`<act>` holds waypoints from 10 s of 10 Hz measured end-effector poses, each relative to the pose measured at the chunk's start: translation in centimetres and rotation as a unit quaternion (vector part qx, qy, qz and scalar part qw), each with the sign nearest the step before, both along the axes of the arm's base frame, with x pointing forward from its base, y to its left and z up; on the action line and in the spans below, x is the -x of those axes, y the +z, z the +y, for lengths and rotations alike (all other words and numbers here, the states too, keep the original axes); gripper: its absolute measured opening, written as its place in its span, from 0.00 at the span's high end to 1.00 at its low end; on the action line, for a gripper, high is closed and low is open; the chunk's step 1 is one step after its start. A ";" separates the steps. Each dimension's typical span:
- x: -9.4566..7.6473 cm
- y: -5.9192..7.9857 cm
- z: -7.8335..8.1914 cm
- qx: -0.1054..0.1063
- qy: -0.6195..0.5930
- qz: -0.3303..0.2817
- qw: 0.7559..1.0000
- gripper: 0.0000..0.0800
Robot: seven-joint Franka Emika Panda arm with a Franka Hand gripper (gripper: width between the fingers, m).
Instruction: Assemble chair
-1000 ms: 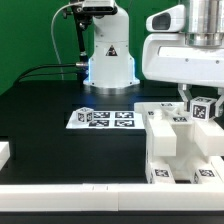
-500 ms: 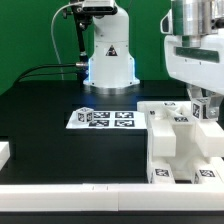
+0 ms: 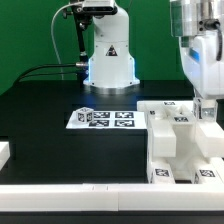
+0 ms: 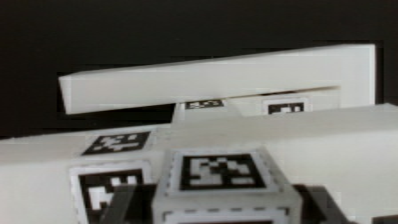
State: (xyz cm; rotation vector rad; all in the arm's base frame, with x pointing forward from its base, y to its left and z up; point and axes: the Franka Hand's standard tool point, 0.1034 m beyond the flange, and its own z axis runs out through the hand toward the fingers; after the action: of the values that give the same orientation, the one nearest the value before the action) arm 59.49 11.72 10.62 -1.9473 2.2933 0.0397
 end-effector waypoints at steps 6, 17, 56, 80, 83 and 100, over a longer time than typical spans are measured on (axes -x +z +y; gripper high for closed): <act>0.1 -0.1 0.0 -0.005 -0.043 0.004 0.999 0.40; -0.1 2.5 -3.1 -0.005 0.058 -0.029 0.998 0.19; 10.7 -0.8 -20.5 0.034 0.611 -0.045 0.790 0.19; 22.2 -5.6 -21.4 0.047 0.696 -0.005 0.716 0.19; 22.3 -5.6 -21.4 0.046 0.696 -0.004 0.717 0.19; 23.9 -6.4 -21.0 -0.020 0.628 0.015 0.778 0.19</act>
Offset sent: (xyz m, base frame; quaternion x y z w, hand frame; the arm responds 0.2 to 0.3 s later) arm 0.0000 0.0000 0.0000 0.0000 0.0000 0.0000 1.0000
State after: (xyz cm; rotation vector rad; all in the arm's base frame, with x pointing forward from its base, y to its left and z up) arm 35.63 -9.27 4.21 -2.9894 0.5702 0.2340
